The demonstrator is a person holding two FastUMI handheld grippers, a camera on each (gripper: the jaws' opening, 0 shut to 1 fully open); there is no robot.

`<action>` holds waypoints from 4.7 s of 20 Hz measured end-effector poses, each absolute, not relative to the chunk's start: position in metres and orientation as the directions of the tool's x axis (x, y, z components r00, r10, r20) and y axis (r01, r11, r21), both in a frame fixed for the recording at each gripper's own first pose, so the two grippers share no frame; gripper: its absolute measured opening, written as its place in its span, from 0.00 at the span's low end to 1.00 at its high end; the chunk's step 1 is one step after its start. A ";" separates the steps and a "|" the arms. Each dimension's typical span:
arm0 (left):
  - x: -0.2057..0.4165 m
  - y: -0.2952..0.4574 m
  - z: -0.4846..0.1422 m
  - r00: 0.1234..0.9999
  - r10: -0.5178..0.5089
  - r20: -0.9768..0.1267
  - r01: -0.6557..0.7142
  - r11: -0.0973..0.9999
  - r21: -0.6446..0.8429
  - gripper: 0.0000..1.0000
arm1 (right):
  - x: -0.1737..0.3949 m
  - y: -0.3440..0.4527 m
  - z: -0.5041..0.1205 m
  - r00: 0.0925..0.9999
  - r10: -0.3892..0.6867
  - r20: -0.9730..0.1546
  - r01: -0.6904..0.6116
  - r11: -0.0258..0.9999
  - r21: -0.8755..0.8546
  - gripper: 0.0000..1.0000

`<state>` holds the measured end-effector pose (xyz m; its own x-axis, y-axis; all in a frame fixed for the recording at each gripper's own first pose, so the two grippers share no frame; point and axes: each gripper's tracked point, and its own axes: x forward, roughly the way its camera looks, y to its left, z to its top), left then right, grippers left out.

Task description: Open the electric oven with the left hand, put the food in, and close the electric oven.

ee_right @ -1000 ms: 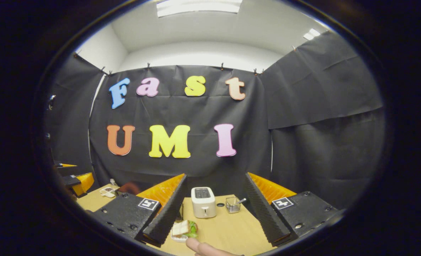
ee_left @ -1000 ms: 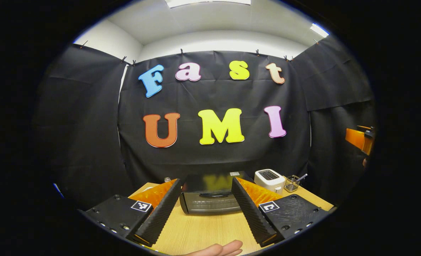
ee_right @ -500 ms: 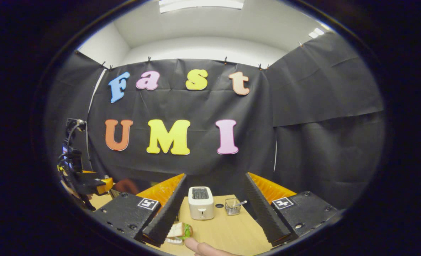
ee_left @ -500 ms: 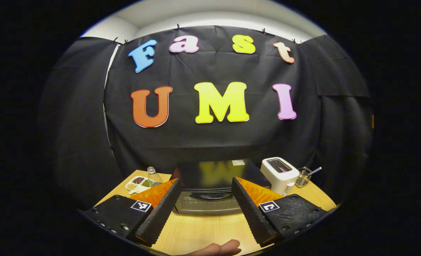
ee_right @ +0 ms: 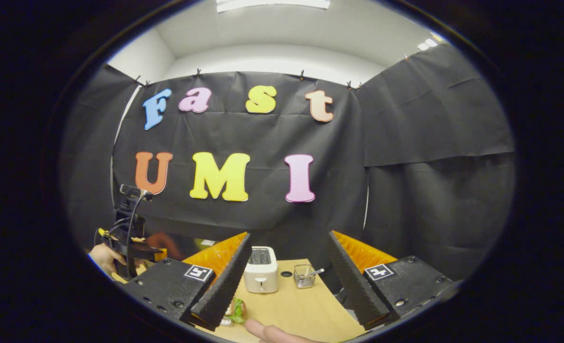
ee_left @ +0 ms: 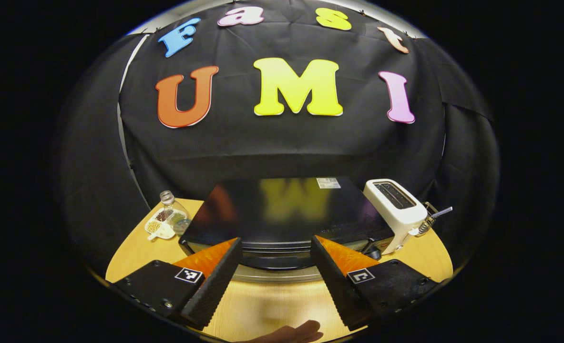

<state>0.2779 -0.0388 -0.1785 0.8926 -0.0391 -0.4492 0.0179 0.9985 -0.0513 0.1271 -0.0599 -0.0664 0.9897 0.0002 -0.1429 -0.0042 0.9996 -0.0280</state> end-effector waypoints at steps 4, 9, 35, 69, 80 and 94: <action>0.288 -0.042 -0.201 0.861 -0.013 -0.509 -0.016 0.999 -0.052 0.95 | 0.127 -0.070 -0.075 0.988 0.003 -0.152 -0.006 1.000 -0.020 0.92; 0.289 -0.042 -0.202 0.856 -0.012 -0.517 -0.031 0.997 -0.074 0.97 | 0.130 -0.080 -0.084 0.986 0.005 -0.165 -0.007 1.000 -0.010 0.92; 0.140 -0.048 -0.285 0.849 -0.078 -0.523 0.012 0.992 -0.128 0.97 | 0.111 -0.080 -0.108 0.974 0.042 -0.222 -0.041 0.999 0.006 0.92; 0.060 0.015 -0.125 0.999 0.015 -0.047 -0.019 0.997 -0.069 0.94 | 0.183 0.013 -0.272 0.653 0.393 -0.648 -0.313 0.918 0.242 0.92; 0.026 0.023 -0.094 0.999 0.047 0.000 -0.047 0.999 -0.022 0.93 | 0.171 0.074 -0.394 0.164 0.630 -0.759 -0.269 0.769 0.580 0.85; 0.031 0.000 -0.101 1.000 0.006 -0.022 -0.007 0.999 -0.044 0.95 | 0.145 0.100 -0.435 -0.057 0.776 -0.628 -0.090 0.622 0.778 0.44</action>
<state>0.0312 0.0002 -0.1011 0.9997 0.0059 -0.0222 -0.0069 0.9990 -0.0441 0.1451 0.1003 -0.4349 -0.0569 0.7763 -0.6278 -0.0900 0.6223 0.7776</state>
